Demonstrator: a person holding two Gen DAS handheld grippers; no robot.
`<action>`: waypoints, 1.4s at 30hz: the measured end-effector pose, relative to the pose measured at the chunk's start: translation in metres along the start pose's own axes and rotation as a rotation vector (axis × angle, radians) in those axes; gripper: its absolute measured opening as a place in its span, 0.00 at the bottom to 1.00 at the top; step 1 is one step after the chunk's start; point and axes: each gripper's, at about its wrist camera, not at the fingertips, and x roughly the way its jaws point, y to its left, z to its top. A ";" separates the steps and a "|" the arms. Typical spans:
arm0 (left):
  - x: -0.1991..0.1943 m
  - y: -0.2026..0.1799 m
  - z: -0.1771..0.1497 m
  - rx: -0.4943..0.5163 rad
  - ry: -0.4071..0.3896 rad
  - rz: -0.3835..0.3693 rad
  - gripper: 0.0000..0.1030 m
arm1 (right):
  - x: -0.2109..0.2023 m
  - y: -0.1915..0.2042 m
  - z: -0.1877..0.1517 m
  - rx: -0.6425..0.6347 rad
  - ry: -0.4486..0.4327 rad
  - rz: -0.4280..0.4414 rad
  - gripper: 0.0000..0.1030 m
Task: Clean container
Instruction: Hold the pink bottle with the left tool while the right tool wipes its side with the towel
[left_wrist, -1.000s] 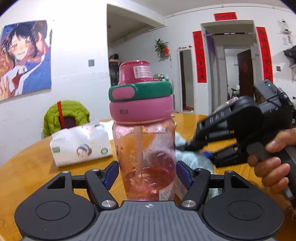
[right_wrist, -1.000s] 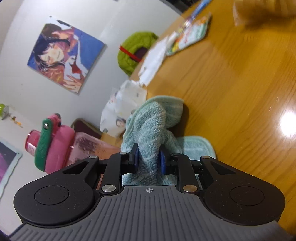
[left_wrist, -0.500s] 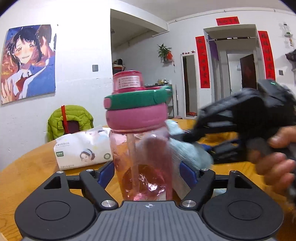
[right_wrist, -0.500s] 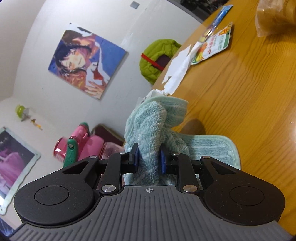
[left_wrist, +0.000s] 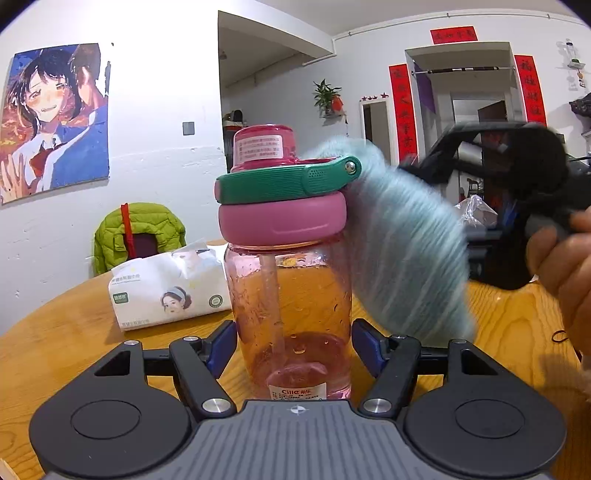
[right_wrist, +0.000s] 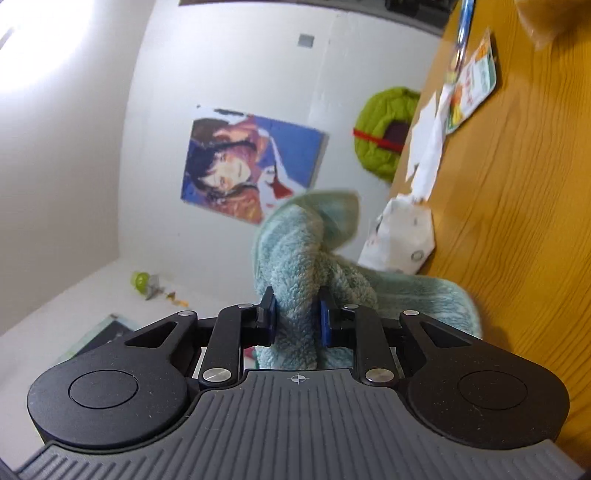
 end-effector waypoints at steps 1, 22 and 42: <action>0.000 0.000 0.000 -0.001 0.000 0.000 0.64 | 0.005 -0.001 -0.003 -0.016 0.020 -0.050 0.23; -0.001 0.002 0.001 -0.018 0.000 -0.003 0.64 | 0.039 -0.013 -0.012 -0.120 0.157 -0.460 0.23; 0.005 0.001 0.005 -0.029 -0.013 -0.018 0.75 | 0.041 0.003 -0.011 -0.195 0.057 -0.357 0.25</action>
